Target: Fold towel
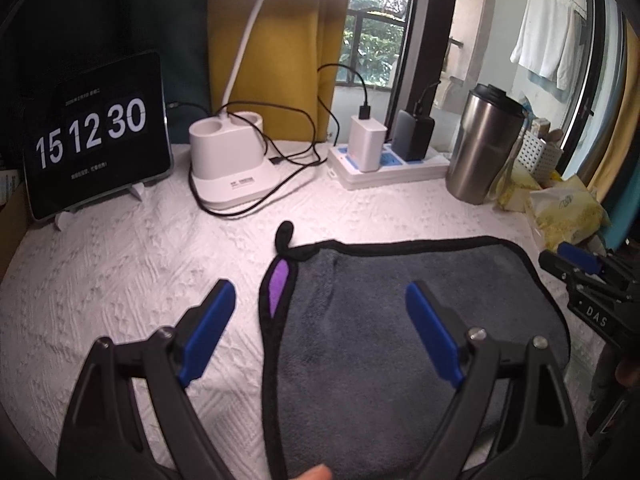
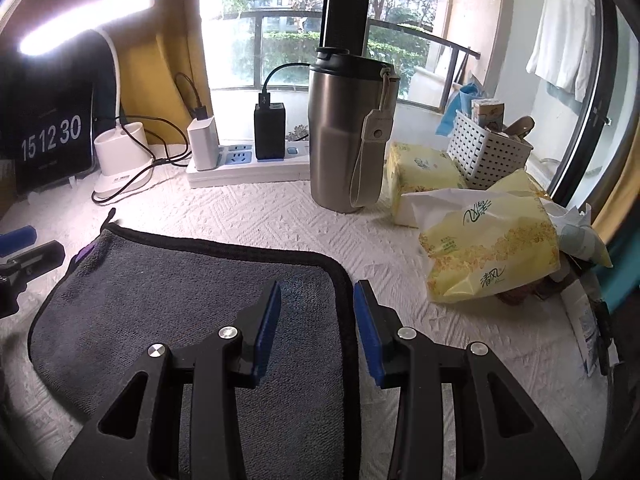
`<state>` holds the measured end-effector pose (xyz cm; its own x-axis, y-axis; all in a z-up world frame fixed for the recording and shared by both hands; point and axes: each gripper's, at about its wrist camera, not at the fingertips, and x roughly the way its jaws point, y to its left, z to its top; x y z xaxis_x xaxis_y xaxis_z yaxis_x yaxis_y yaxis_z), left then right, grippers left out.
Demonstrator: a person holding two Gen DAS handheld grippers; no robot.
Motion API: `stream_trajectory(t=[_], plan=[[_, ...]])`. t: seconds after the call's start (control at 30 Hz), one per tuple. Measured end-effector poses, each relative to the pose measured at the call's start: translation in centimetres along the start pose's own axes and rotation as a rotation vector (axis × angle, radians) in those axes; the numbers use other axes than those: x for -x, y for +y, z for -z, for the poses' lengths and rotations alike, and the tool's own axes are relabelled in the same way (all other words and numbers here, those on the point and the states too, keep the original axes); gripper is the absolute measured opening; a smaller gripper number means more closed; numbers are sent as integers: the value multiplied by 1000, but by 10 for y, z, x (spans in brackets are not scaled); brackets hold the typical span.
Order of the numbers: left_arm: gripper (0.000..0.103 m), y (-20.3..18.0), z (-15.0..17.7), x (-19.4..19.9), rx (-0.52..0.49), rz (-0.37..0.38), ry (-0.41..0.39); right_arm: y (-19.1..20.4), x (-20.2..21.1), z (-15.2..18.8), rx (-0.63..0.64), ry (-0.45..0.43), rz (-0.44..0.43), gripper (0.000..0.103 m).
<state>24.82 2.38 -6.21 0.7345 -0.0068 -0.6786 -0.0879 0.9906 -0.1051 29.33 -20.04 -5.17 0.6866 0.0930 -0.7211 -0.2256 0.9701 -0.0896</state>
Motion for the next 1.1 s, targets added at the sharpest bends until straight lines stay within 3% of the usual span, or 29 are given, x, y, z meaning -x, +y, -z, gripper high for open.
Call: stream_trajectory(t=[1.1], plan=[[88, -9, 42, 93, -37, 23, -104, 11, 93, 35, -6, -96, 14, 40]])
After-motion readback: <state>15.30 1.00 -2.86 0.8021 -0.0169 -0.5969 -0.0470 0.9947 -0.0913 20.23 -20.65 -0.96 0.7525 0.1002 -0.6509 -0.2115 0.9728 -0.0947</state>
